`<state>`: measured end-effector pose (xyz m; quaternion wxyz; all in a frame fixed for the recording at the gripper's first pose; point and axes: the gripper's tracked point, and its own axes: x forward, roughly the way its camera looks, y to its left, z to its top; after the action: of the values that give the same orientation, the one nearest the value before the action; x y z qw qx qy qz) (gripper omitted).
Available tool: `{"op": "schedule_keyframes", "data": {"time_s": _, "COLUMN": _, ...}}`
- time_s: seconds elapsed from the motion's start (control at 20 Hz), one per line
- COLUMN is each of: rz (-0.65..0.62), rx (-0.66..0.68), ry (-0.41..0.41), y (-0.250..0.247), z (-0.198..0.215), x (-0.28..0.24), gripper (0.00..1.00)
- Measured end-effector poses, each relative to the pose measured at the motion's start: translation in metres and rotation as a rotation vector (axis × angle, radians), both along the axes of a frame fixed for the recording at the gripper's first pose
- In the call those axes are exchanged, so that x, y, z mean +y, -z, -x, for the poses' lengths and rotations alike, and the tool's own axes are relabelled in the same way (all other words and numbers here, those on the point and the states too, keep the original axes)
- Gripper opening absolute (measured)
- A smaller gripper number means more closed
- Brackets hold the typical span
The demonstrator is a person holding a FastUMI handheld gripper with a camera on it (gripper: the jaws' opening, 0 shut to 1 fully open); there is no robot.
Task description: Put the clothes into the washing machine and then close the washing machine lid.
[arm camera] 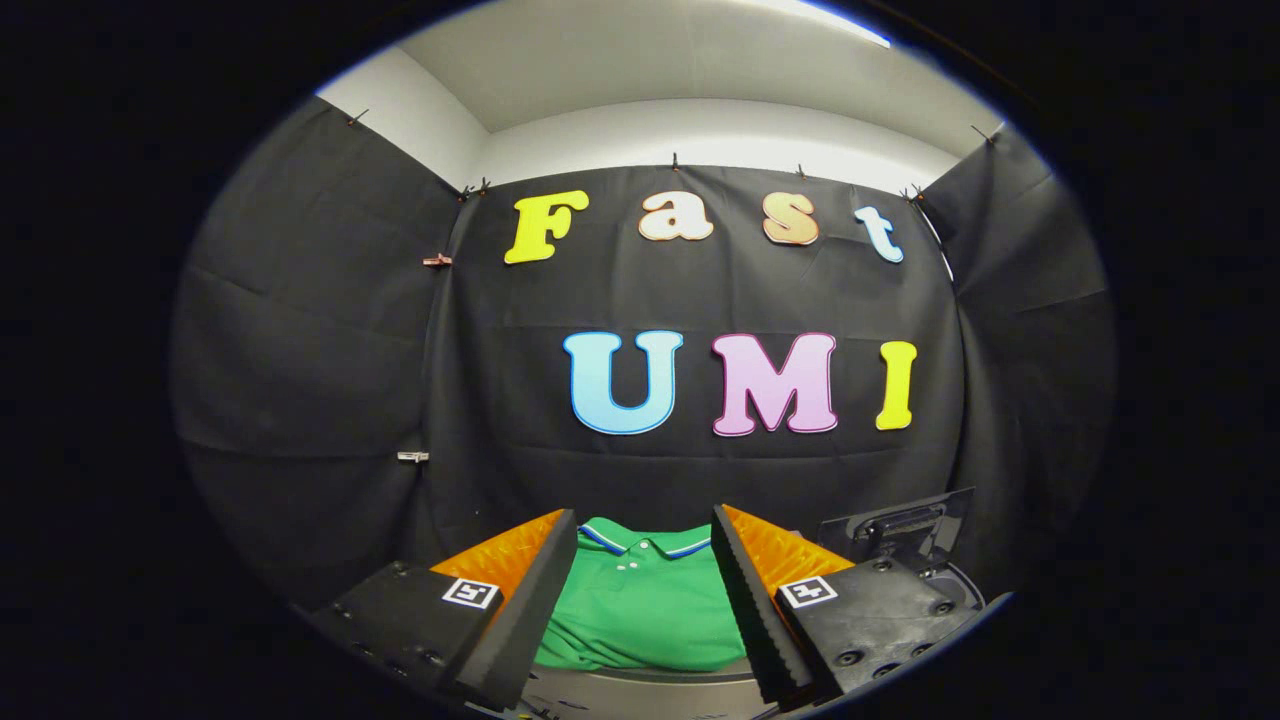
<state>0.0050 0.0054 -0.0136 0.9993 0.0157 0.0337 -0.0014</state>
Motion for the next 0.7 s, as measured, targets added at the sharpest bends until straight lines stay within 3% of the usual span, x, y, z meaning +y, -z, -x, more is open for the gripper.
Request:
{"op": "schedule_keyframes", "data": {"time_s": 0.3, "rz": 0.026, "rx": 0.045, "ry": -0.017, "y": 0.019, "z": -0.005, "x": 0.002, "gripper": 0.86}}
{"op": "schedule_keyframes", "data": {"time_s": 0.7, "rz": -0.011, "rx": 0.273, "ry": -0.043, "y": 0.065, "z": -0.055, "x": 0.006, "gripper": 0.86}}
